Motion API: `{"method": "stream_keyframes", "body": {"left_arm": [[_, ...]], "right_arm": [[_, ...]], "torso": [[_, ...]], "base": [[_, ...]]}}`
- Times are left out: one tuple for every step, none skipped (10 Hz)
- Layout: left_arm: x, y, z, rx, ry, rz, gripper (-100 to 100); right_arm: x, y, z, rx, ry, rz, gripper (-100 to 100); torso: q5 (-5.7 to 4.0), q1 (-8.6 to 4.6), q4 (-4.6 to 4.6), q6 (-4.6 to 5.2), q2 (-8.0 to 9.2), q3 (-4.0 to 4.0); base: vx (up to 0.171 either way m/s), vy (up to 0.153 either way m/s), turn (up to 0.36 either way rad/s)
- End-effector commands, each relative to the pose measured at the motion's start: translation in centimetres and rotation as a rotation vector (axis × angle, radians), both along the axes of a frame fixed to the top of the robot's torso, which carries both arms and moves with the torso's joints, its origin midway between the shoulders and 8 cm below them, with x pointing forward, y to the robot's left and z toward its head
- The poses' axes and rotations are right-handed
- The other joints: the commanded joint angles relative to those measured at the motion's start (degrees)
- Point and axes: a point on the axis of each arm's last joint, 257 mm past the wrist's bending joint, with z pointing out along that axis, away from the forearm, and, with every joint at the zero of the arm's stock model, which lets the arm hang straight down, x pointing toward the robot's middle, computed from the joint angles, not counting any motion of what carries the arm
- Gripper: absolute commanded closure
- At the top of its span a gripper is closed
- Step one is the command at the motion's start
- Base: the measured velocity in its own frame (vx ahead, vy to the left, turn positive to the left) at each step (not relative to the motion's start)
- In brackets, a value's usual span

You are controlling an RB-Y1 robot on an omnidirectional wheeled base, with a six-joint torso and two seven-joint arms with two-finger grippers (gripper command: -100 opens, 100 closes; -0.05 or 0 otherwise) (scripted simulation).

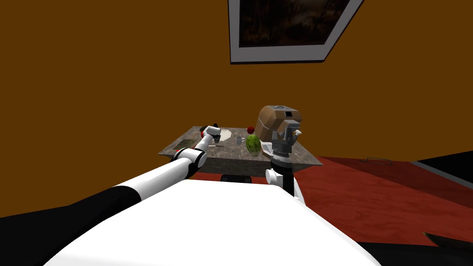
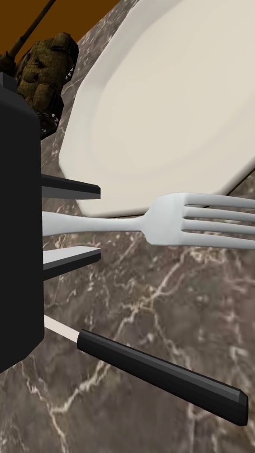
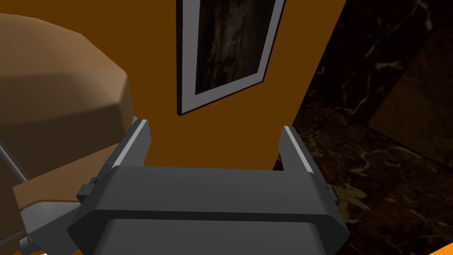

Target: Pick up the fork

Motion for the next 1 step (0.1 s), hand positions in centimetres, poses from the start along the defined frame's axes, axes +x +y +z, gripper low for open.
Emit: {"method": "stream_keyframes", "body": {"left_arm": [[0.0,0.0,0.0,0.0,0.0,0.0,0]], "right_arm": [[0.0,0.0,0.0,0.0,0.0,0.0,0]], "torso": [[0.0,0.0,0.0,0.0,0.0,0.0]], "base": [[0.0,0.0,0.0]]}}
